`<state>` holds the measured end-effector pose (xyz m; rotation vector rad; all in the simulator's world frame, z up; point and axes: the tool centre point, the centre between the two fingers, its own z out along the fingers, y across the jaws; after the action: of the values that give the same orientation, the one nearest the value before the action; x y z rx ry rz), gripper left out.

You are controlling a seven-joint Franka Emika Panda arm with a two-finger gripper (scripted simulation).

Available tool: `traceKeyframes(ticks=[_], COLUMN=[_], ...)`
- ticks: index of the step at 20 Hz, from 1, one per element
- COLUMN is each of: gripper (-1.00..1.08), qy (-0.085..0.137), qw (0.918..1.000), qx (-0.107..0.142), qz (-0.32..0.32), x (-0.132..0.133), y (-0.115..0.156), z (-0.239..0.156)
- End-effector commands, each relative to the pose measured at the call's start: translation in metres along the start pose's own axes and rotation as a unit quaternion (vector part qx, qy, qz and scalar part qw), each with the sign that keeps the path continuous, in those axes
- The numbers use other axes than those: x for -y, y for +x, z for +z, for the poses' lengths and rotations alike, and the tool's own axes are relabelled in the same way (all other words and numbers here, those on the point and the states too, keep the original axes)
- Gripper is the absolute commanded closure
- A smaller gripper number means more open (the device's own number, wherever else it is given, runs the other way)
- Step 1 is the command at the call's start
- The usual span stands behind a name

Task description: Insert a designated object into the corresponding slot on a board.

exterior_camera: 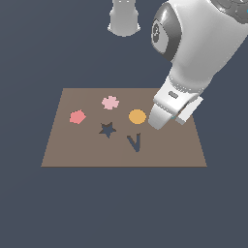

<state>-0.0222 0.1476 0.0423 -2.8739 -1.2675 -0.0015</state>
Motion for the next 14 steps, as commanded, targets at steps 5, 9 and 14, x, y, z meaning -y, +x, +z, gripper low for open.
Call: traceKeyframes(ticks=[5,9,14], gripper=[1.08,1.08,1.08], qy=[0.0,0.0,0.0], qw=[1.0,1.0,1.0], qx=[0.001,0.001,0.001], qz=[-0.002,-0.002,-0.002], x=[0.0007,0.0007,0.0007], y=[-0.0008,-0.0008,-0.0008], z=[0.0123,0.0123,0.0123])
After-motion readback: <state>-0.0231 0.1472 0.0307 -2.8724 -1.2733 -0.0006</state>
